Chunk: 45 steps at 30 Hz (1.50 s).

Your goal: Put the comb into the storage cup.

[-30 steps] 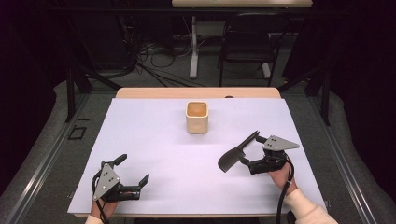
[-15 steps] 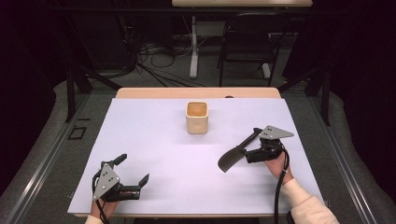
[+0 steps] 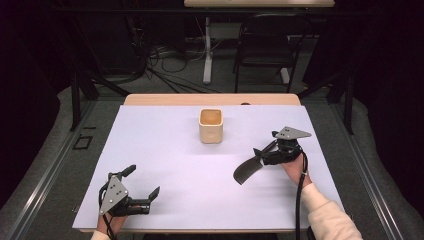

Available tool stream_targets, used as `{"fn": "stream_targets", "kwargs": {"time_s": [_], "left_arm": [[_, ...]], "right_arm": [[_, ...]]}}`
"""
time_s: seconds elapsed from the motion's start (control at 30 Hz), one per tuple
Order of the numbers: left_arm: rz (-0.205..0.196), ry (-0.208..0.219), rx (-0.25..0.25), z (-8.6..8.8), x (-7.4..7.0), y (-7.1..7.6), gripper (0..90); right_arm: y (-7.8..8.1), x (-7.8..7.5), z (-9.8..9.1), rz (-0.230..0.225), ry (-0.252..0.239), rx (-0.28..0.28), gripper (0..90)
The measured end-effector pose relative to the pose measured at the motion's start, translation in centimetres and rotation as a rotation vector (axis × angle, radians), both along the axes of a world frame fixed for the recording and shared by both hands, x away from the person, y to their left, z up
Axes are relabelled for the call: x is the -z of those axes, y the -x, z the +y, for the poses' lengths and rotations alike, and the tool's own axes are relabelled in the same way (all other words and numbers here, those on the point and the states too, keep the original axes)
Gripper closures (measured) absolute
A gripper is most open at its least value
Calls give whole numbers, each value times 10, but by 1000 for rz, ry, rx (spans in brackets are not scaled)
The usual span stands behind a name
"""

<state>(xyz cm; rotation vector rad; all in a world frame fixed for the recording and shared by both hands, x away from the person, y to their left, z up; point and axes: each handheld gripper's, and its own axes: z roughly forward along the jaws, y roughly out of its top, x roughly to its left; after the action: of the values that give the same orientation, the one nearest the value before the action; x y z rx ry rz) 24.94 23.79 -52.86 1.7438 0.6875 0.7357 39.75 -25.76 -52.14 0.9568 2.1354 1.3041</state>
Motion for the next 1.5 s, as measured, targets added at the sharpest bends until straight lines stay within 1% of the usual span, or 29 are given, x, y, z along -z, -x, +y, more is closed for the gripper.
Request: {"fn": "stream_targets", "kwargs": {"time_s": [0.03, 0.13, 0.27, 0.33, 0.37, 0.43, 0.53, 0.57, 0.6, 0.63, 0.67, 0.7, 0.73, 0.77, 0.8, 0.83, 0.93, 0.97, 1.0, 1.03, 1.13, 1.17, 1.27, 1.3, 1.33, 1.4, 1.43, 1.47, 1.5], "left_arm": [[-2, -2, -1, 0, 0, 0, 0], [-2, -7, 0, 0, 0, 0, 0], [0, -3, -2, 0, 0, 0, 0], [-4, -2, -2, 0, 0, 0, 0], [-8, 0, -3, 0, 0, 0, 0], [-8, 0, -4, 0, 0, 1, 0], [-7, -3, -6, 0, 0, 0, 0], [-7, -3, -6, 0, 0, 0, 0], [-7, -1, -7, 0, 0, 0, 0], [-7, -1, -7, 0, 0, 0, 0], [-9, -4, -8, 0, 0, 1, 0], [-9, -4, -8, 0, 0, 1, 0], [-11, -4, -14, 1, 0, 1, 0], [-11, -4, -14, 1, 0, 1, 0], [-14, -2, -17, 1, -1, 1, 0], [-16, 1, -21, 1, -1, 1, 0], [-18, 0, -20, 2, -1, 1, 0], [-18, 0, -20, 2, -1, 1, 0], [-16, -1, -20, 1, -1, 1, 0], [-17, -2, -19, 1, -1, 1, 0], [-16, -1, -19, 1, -1, 1, 0], [-16, -1, -19, 1, -1, 1, 0], [-9, 11, -14, 2, 0, 0, 0], [-9, 11, -14, 2, 0, 0, 0], [-7, 7, -16, 2, 0, 0, 0], [-5, 6, -16, 2, 0, 0, 0], [-5, 5, -17, 2, 0, 0, 0], [-8, 5, -17, 2, 0, 0, 0], [-9, 6, -18, 2, 0, 1, 0]], "right_arm": [[-2, 1, 0, 0, 5, 4, 0], [-8, 2, -1, 23, 5, 15, 0], [-18, 3, -4, 45, -5, 36, 0], [-22, 4, -6, 49, 10, 48, 0], [-24, 6, -6, 55, 5, 51, 0], [-27, 7, -7, 55, 8, 56, 36], [-31, 8, -9, 58, 10, 54, 146], [-31, 8, -9, 58, 10, 54, 146], [-33, 9, -10, 59, 24, 61, 235], [-33, 9, -10, 59, 24, 61, 235], [-36, 10, -11, 57, 36, 60, 367], [-36, 10, -11, 57, 36, 60, 367], [-37, 10, -12, 42, 54, 75, 515], [-37, 10, -12, 42, 54, 75, 515], [-38, 10, -13, 37, 65, 79, 565], [-40, 12, -16, 33, 82, 86, 680], [-42, 15, -17, 35, 120, 99, 804], [-42, 15, -17, 35, 120, 99, 804], [-44, 18, -17, 37, 155, 103, 877], [-45, 19, -17, 37, 165, 102, 897], [-46, 20, -15, 28, 215, 104, 900], [-46, 20, -15, 28, 215, 104, 900], [-49, 24, -13, 37, 280, 108, 900], [-49, 24, -13, 37, 280, 108, 900], [-50, 26, -12, 33, 303, 108, 900], [-51, 27, -12, 30, 311, 106, 900], [-51, 29, -10, 45, 326, 103, 900], [-51, 29, -10, 45, 326, 103, 900], [-52, 29, -10, 48, 342, 97, 900]]}}
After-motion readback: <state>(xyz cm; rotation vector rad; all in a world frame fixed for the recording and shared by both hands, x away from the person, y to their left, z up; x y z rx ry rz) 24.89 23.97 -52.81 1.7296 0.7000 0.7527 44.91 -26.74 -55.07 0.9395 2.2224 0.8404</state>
